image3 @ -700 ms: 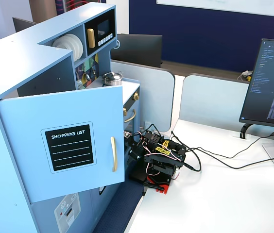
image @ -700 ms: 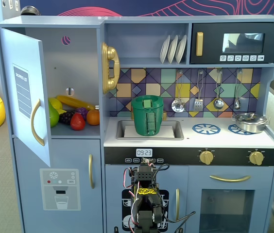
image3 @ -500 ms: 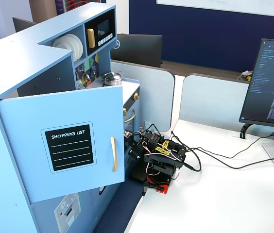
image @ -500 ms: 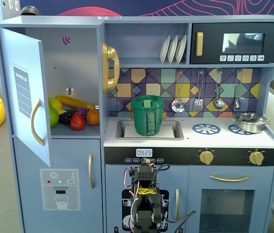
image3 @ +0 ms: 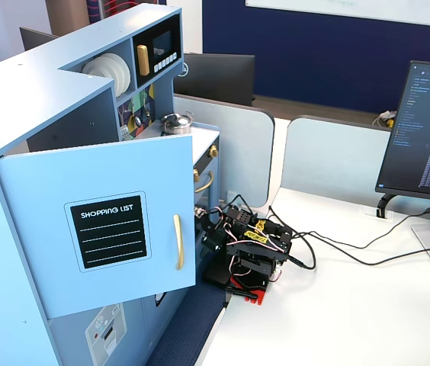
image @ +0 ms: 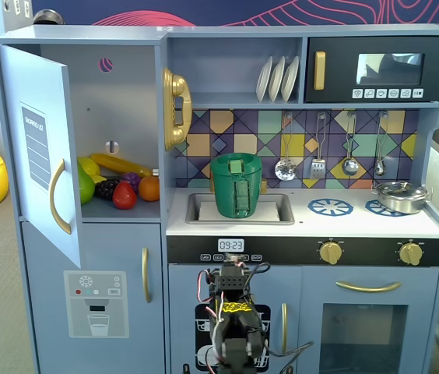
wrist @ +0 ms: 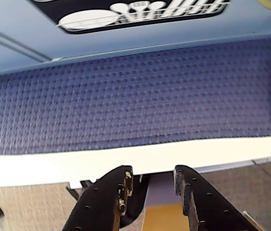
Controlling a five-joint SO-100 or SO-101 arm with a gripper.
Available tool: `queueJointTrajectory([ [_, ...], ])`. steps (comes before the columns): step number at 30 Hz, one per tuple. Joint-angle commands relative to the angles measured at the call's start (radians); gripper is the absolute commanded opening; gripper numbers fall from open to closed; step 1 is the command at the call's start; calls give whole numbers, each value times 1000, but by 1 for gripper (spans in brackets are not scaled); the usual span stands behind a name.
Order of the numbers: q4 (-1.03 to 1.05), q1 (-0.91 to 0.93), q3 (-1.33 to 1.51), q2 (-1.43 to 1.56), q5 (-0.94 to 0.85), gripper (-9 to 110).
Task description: Close the left cabinet door
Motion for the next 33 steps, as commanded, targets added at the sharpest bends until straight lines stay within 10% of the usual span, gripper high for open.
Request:
queueJointTrajectory([
  [1, -21, -360, -61, -14, 98, 0],
  [15, -934, -1466, -360, -331, -186, 0],
  [33, -1285, -1585, -1049, -1088, -314, 0],
])
